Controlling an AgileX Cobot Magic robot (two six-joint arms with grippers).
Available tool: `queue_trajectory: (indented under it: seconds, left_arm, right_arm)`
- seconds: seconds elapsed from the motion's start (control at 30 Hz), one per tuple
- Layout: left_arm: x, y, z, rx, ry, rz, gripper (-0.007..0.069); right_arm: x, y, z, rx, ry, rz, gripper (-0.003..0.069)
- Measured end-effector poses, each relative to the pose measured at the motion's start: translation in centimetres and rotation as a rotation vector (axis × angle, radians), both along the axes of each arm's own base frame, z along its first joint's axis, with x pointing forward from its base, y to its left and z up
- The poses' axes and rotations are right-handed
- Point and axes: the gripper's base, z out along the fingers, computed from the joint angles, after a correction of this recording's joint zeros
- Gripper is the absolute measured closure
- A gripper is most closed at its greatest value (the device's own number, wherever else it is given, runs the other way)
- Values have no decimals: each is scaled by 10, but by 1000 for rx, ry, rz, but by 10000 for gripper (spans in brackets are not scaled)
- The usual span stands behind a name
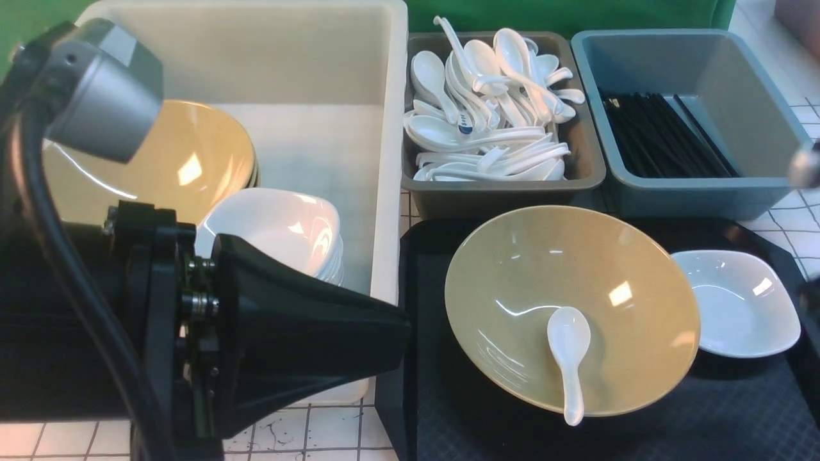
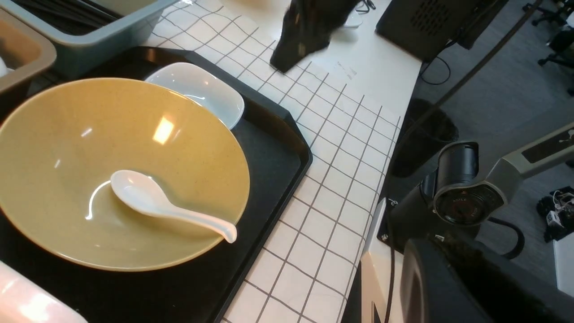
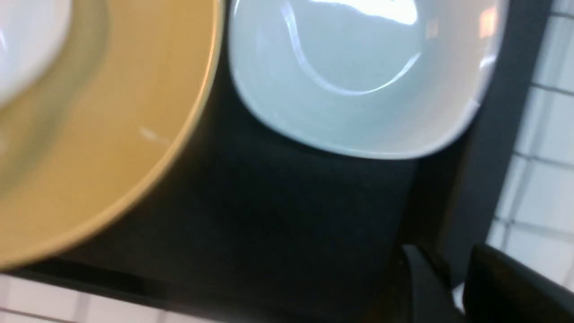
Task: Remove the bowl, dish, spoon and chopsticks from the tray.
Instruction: Use the right arm to grab the plate
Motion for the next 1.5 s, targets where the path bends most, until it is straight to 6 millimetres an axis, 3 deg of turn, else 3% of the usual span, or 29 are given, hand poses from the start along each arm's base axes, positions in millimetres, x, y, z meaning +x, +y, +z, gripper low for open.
queue_trajectory:
  seconds: [0.23,0.37,0.47,0.7,0.83,1.07,1.17,1.37,1.5]
  left_arm:
    - [0,0,0,0,0,0,625]
    - [0,0,0,0,0,0,625]
    - [0,0,0,0,0,0,625]
    - [0,0,0,0,0,0,625]
    - [0,0,0,0,0,0,625]
    - [0,0,0,0,0,-1,625]
    - [0,0,0,1,1,-1,625]
    - [-2,0,-1,8,9,-16,625]
    - [-3,0,-1,11,13,-23,625]
  right_arm:
    - [3,11,-49,-108,-260,368,254]
    - [3,21,-66,-201,-234,681,137]
    - [6,22,-75,-225,-218,763,99]
    - [21,23,-100,-241,-206,797,91]
    - [30,23,-103,-261,-240,810,92]
    - [38,24,-108,-293,-279,842,186]
    - [37,25,-109,-297,-269,870,272]
    - [34,25,-111,-306,-222,961,523]
    - [33,24,-107,-319,-217,993,526]
